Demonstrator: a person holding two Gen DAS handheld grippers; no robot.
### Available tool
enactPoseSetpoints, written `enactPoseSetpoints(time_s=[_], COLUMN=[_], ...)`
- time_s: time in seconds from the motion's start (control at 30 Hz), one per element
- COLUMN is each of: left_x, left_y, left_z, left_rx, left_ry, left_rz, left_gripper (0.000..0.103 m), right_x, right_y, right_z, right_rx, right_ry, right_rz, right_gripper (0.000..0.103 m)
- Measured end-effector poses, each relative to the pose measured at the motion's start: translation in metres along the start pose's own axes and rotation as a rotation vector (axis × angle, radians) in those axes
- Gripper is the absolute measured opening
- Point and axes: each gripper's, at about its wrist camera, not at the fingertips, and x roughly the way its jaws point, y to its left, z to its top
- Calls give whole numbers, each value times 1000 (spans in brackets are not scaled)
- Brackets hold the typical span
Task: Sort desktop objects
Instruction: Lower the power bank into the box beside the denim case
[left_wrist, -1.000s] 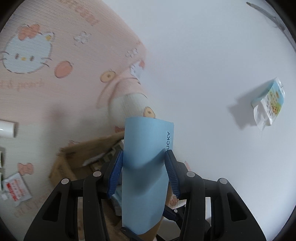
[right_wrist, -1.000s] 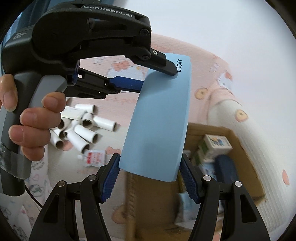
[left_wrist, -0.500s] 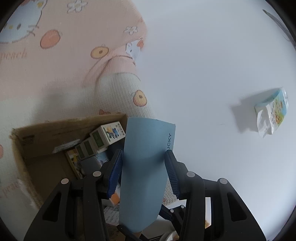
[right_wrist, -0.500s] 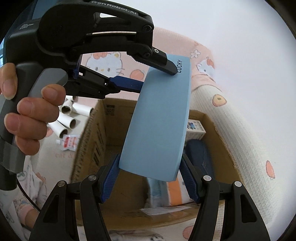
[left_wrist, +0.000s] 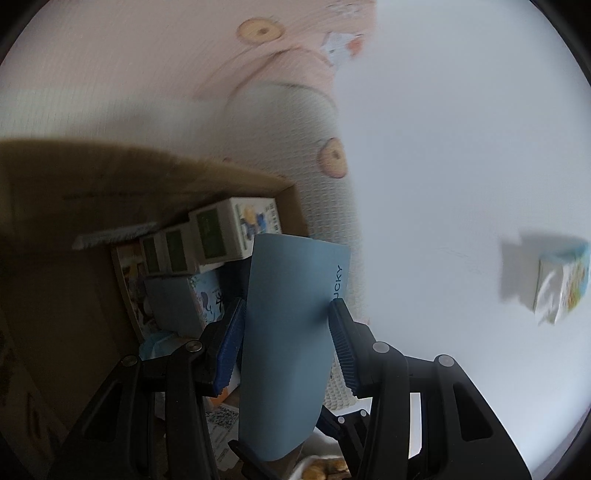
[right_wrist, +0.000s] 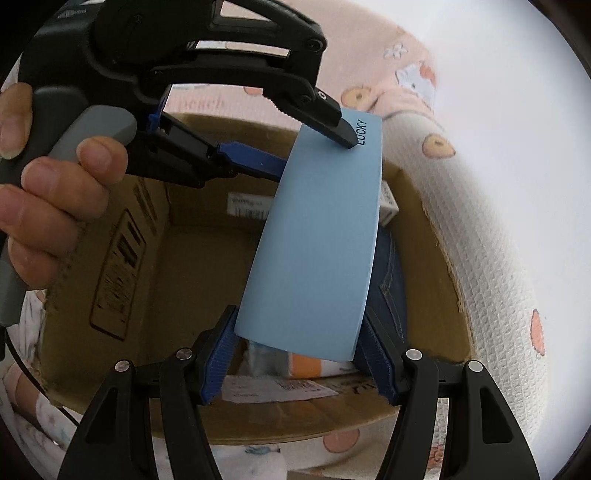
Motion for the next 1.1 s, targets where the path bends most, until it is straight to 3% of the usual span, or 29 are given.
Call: enactPoseSetpoints(time_s=[0.23,0.43,0.57,0.73,0.83,1.1], left_x=[26,36,43,52,60,62], left_y=[19,34,35,36,43,44], left_z=[-4,-8,-10,-12,-16,-20], left_rx=[-84,-131,-121,-122,-143,-156], left_ry=[62,84,107,134,177,172], left_rz=[-18,23,99,132,251,231], left_gripper=[50,50,50,50,50,50], right_x=[14,20,24,32,34,47], right_y=[-16,-24,-25,-30,-31,-38], right_z=[-4,-6,-6,-8,-10,-14], right_rx=[-15,-11,-32,-27,-41,-27], right_ry=[136,191,218,254,268,318], right_rz=[25,83,99,103,98,88], right_gripper=[62,63,63,63,63,64])
